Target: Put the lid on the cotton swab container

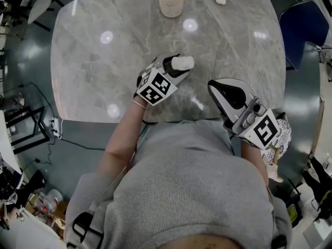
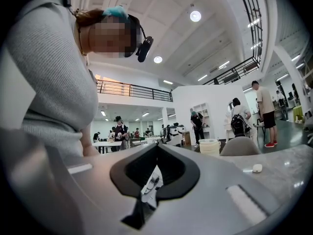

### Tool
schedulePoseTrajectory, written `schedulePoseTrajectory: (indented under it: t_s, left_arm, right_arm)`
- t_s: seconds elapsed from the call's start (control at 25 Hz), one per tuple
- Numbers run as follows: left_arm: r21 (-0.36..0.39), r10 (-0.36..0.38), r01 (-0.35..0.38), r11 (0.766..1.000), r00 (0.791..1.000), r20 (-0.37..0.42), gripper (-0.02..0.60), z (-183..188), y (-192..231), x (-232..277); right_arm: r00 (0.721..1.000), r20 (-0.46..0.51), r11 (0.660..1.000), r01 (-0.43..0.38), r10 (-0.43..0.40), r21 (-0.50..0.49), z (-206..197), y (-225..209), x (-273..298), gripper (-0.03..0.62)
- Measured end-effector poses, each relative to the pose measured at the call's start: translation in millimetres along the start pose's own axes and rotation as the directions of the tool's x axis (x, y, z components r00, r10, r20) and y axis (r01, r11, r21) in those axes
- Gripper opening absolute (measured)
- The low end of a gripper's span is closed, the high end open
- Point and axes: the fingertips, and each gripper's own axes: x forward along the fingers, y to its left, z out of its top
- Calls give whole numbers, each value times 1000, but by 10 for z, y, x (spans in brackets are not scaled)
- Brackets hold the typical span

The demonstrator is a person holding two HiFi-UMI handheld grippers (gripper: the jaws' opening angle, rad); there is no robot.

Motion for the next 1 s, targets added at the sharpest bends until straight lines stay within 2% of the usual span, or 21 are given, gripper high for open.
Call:
schedulePoseTrajectory:
  t_s: [0.44, 0.56, 0.72, 1.0]
  left_arm:
    - [27, 3, -3, 1000, 1000, -20, 272, -24, -19, 31]
    - [31, 5, -4, 1000, 1000, -28, 291, -34, -46, 30]
    - [8, 58, -58, 998, 998, -28, 307, -68, 24, -43]
    - [12, 117, -117, 993, 993, -6, 308, -53, -44, -311]
  right_arm:
    - [999, 8, 999, -36, 36, -8, -9, 32, 38, 3]
    - [999, 5, 999, -39, 39, -2, -17, 50, 69, 3]
    - [999, 6, 999, -41, 41, 1, -21, 61, 97, 3]
    - [1000, 3, 1000, -24, 24, 18, -76, 14, 90, 3]
